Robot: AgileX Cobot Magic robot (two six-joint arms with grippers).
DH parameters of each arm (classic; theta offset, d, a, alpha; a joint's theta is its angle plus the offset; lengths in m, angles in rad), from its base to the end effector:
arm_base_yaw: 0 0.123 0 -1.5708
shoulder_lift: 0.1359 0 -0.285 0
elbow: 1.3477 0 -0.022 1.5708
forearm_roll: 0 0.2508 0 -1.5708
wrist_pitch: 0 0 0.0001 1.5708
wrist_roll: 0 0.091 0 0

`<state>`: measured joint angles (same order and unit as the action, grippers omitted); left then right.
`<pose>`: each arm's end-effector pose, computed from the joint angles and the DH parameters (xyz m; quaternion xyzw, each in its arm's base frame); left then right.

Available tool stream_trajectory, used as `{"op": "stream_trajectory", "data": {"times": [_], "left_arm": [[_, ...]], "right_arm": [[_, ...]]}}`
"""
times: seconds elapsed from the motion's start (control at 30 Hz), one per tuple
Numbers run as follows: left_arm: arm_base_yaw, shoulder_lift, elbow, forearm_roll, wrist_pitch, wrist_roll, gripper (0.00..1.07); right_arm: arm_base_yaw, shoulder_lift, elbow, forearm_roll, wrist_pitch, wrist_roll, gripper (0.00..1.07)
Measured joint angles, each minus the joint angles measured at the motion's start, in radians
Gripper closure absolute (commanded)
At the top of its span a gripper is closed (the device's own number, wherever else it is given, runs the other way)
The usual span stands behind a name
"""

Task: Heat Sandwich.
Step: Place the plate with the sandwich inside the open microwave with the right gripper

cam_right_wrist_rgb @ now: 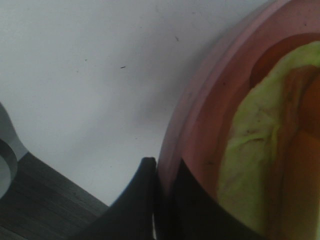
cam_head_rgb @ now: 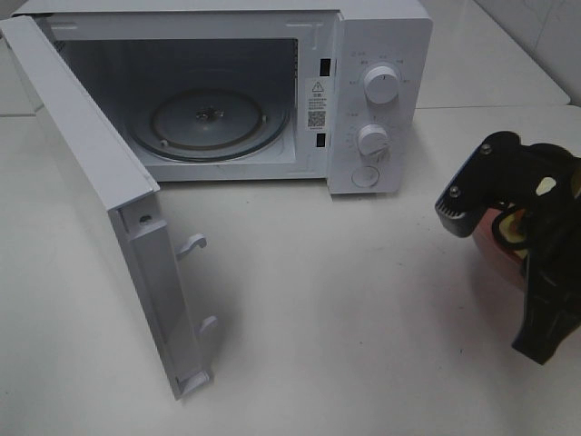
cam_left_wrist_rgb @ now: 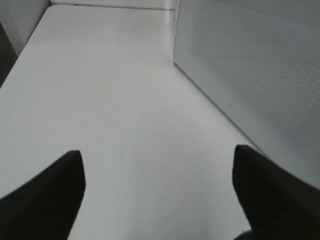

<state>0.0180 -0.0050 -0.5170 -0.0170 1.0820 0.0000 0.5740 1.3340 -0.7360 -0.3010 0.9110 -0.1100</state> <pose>-0.0085 -0.0015 0.2802 -0.0072 0.8530 -0.0038 0.5219 0.1928 0.0993 0.2159 -0.4087 0.9011 -0.1047 0.1003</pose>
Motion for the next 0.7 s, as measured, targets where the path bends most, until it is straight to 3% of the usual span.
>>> {"op": "stream_trajectory", "data": {"times": [0.37,0.7], "left_arm": [[0.0,0.0,0.0,0.0,0.0,0.0,0.3],[0.0,0.0,0.0,0.0,0.0,0.0,0.3]], "right_arm": [[0.082,-0.006,0.006,0.002,-0.059,-0.371,1.07],[0.094,-0.024,0.006,0.03,-0.183,-0.636,1.07]]}}
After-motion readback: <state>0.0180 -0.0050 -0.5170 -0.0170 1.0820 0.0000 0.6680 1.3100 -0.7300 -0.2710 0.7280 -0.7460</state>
